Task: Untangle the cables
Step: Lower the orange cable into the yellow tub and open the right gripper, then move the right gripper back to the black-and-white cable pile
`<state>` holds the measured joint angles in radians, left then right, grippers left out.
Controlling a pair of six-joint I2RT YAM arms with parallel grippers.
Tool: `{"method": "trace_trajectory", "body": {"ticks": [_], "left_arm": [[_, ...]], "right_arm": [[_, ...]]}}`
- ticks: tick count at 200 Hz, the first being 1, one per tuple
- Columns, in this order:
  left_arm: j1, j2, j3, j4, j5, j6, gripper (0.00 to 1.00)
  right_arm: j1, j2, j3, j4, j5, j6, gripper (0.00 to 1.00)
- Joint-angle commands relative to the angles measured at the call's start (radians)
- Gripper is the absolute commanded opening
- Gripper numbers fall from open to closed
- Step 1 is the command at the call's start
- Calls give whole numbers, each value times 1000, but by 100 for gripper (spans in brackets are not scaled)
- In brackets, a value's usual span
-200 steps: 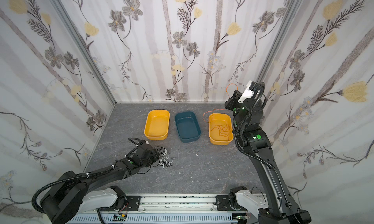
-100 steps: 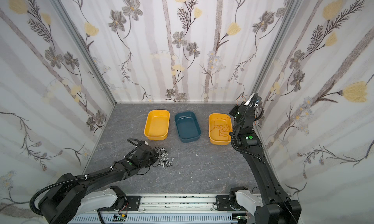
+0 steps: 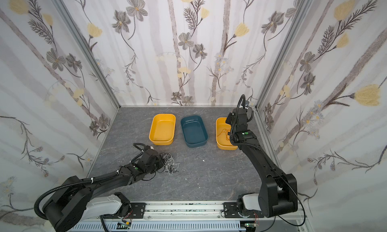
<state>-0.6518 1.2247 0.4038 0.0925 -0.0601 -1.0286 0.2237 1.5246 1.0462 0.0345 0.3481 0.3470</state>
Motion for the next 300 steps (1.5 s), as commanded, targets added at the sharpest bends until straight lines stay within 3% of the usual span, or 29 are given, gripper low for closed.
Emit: {"method": "trace_trajectory", "body": {"ticks": [1, 31, 87, 127, 189, 227, 259, 270, 284, 300], "left_arm": [[1, -1, 4, 4, -16, -9, 0], [1, -4, 1, -3, -21, -11, 0], [1, -2, -5, -4, -26, -14, 0], [1, -5, -2, -2, -24, -14, 0], [1, -8, -6, 0, -21, -16, 0], [0, -8, -9, 6, -20, -18, 0], [1, -22, -16, 4, -23, -20, 0], [1, -27, -20, 1, -26, -21, 0], [1, -36, -26, -2, -30, -20, 0], [1, -43, -29, -5, -35, -22, 0]], "right_arm": [[9, 29, -4, 34, -88, 37, 0], [-6, 65, -5, 65, -238, 92, 0], [-88, 144, -94, 154, -408, 197, 0], [-112, 184, -153, 191, -348, 223, 0], [-122, 231, -184, 118, -39, 247, 0], [-129, 290, -107, 40, -22, 241, 0], [-132, 361, -18, -39, -81, 208, 7], [-132, 366, -12, -45, -100, 205, 11], [-132, 344, -35, -26, -121, 205, 26], [-130, 308, -47, -22, -140, 205, 29]]}}
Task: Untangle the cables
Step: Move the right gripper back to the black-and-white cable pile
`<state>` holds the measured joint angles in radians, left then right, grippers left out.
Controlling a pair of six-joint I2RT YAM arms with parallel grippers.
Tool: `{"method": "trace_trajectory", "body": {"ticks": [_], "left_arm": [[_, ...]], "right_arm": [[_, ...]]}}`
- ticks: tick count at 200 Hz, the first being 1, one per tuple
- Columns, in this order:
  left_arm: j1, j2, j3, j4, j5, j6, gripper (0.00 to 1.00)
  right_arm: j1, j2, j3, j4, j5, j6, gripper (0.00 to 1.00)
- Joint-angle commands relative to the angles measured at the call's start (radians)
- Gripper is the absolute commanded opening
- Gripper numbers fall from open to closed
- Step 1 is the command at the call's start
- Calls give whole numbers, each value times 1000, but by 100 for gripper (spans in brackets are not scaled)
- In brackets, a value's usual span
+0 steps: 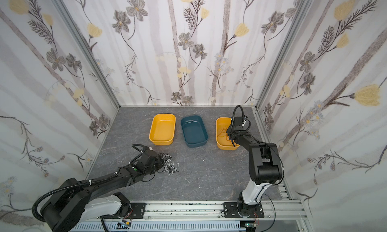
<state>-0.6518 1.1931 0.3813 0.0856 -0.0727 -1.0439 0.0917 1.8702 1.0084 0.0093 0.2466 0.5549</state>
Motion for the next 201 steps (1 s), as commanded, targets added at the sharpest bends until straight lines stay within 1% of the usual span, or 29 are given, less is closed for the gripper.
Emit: {"method": "trace_trajectory", "body": {"ticks": [1, 26, 62, 70, 75, 93, 111, 144, 156, 171, 201], "left_arm": [[1, -12, -7, 2, -22, -5, 0], [1, -12, -3, 2, -20, -4, 1], [1, -3, 2, 32, 12, 8, 1], [1, 1, 2, 42, 23, 11, 1], [0, 4, 5, 49, 30, 16, 1], [-3, 16, 18, 61, 56, 27, 1], [-19, 32, 39, 66, 74, 44, 1], [-72, 63, 86, 72, 88, 73, 1], [-85, 96, 102, 69, 85, 73, 1], [-98, 114, 116, 76, 90, 78, 1], [-127, 170, 173, 90, 138, 123, 5]], "right_arm": [[2, -40, -10, 3, -41, -3, 29], [3, -102, -5, -17, -53, -23, 35], [9, -246, -32, -20, -68, -54, 43], [15, -267, -38, -26, -87, -64, 45], [18, -304, -40, -34, -105, -72, 45], [44, -359, -63, -56, -177, -85, 45], [87, -414, -121, -52, -233, -81, 45], [187, -519, -255, 12, -353, -49, 45], [223, -550, -333, 32, -399, -24, 45], [286, -585, -399, 64, -456, -11, 45], [417, -619, -512, 106, -510, 14, 45]]}}
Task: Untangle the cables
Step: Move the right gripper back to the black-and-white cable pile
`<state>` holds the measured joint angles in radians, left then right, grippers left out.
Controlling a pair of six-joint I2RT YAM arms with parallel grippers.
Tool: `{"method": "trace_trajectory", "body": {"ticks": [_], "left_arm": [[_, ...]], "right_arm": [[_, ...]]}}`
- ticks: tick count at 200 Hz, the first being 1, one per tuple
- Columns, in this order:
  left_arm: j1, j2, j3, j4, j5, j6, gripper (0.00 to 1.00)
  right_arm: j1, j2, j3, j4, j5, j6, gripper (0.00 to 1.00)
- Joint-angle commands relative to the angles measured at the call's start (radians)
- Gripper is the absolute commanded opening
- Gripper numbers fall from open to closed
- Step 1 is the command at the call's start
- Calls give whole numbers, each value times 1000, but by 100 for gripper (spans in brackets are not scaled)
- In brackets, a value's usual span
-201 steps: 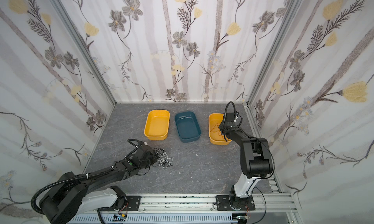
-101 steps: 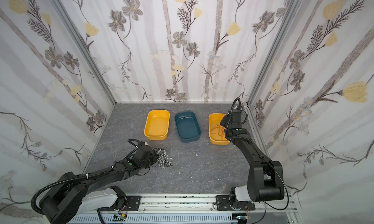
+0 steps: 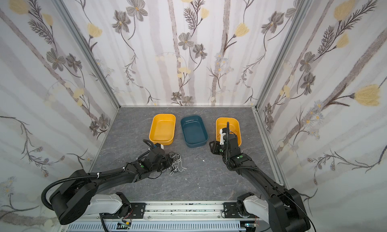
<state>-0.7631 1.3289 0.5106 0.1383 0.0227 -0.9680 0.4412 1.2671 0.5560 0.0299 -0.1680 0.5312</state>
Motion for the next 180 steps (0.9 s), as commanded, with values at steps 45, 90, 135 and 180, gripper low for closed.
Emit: {"method": "trace_trajectory", "body": {"ticks": [45, 90, 135, 180], "left_arm": [[-28, 141, 110, 13, 72, 50, 8], [-32, 194, 138, 18, 75, 53, 8], [-33, 208, 142, 7, 62, 56, 8], [-30, 197, 140, -21, 42, 66, 9]], "right_arm": [[232, 17, -191, 273, -157, 111, 51], [365, 137, -159, 359, -116, 120, 52], [488, 320, -35, 286, 17, 95, 52], [585, 452, 87, 70, 295, 80, 21]]}}
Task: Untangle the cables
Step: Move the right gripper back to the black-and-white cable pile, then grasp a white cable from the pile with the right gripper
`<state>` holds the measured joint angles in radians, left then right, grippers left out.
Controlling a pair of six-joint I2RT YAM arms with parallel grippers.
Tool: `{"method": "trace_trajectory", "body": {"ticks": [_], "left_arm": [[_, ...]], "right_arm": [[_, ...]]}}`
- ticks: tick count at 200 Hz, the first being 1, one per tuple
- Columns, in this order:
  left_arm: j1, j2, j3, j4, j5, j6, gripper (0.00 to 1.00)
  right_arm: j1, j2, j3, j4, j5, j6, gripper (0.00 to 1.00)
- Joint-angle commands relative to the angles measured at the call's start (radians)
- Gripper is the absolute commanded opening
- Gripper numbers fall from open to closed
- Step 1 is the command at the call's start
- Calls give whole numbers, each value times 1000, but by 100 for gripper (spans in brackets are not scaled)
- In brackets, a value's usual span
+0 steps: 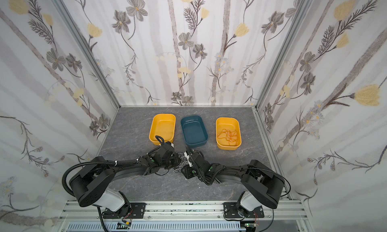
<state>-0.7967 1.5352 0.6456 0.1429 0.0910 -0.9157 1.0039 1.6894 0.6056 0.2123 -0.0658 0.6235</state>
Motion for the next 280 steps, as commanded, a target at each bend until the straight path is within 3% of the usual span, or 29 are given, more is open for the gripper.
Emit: {"method": "trace_trajectory", "body": {"ticks": [1, 64, 131, 162, 192, 222, 254, 280], "left_arm": [[4, -10, 6, -26, -26, 14, 9], [19, -61, -23, -53, -63, 9, 12], [22, -124, -63, -71, -89, 0, 13], [25, -159, -71, -88, -93, 3, 14], [25, -187, -58, -94, -65, 31, 22], [25, -199, -21, -89, -20, 94, 35], [25, -159, 38, -69, 66, 148, 48], [24, -87, 52, 12, 166, 164, 49]], "right_arm": [[22, 29, 37, -113, 195, -13, 21], [25, -50, -11, -227, 394, 108, 3], [-12, -212, -127, -243, 488, 200, 0], [-17, -300, -155, -232, 488, 138, 0], [-16, -402, -176, -222, 489, 74, 0], [-16, -570, -227, -111, 405, -60, 0], [-16, -683, -250, -60, 312, -175, 0], [-22, -732, -279, -19, 282, -184, 0]]}}
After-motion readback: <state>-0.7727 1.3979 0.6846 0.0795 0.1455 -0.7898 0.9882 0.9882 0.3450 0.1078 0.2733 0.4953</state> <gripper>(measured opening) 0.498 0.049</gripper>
